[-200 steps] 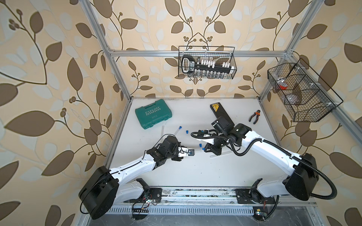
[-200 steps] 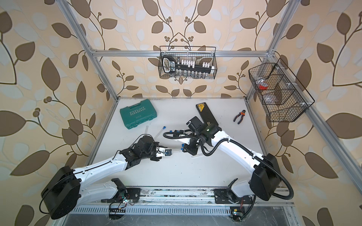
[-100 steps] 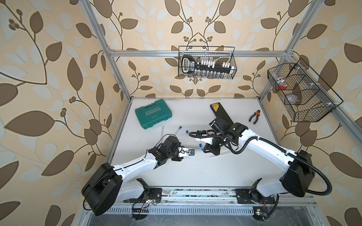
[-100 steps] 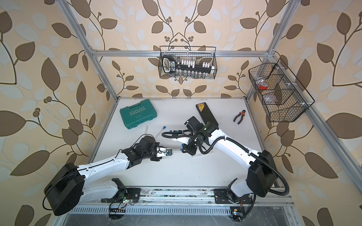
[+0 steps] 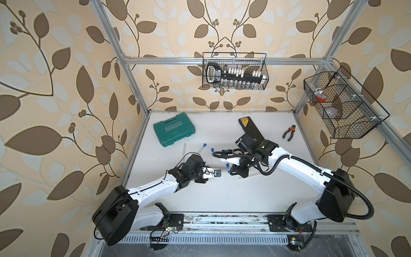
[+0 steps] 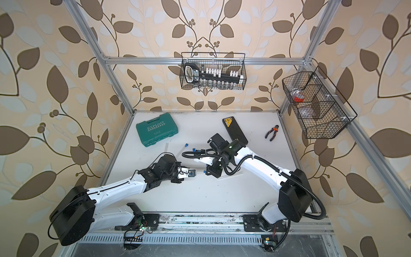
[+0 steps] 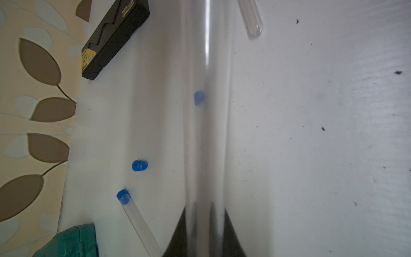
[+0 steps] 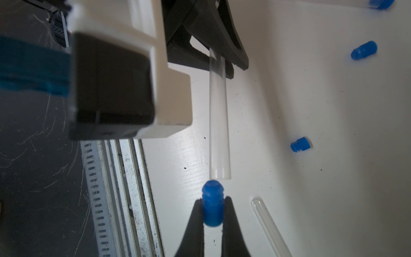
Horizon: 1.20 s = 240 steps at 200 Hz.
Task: Insert stoppers into test tubes
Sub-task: Insert the stopper into the test tube.
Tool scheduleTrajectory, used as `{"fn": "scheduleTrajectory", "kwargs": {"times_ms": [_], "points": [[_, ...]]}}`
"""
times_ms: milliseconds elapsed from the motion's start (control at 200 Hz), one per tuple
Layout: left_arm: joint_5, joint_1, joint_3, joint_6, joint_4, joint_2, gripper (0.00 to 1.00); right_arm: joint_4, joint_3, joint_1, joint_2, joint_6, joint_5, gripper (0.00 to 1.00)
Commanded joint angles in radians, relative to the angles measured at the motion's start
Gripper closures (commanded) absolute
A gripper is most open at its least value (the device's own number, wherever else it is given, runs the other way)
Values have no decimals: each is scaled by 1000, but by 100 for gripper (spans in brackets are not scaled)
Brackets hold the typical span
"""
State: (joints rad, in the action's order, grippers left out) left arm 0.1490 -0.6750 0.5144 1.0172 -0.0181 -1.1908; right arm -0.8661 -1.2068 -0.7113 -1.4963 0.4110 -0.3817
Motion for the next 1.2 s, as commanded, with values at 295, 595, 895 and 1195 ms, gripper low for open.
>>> {"fn": "scheduleTrajectory", "kwargs": {"times_ms": [295,595,895,1195], "points": [[45,-20,29,-17,-15,45,100,-12,-36,-5,-28,-3,13,100],[16,-59,8,29,-40,64,100,-59,-87,-43,-84,3,77,100],[-73,-139,-42,154,-81,97,100,-95,-236,-89,-181,-29,134,100],[-89,-185,-81,239,-111,130,100,-25,-322,-98,-224,-79,56,100]]}}
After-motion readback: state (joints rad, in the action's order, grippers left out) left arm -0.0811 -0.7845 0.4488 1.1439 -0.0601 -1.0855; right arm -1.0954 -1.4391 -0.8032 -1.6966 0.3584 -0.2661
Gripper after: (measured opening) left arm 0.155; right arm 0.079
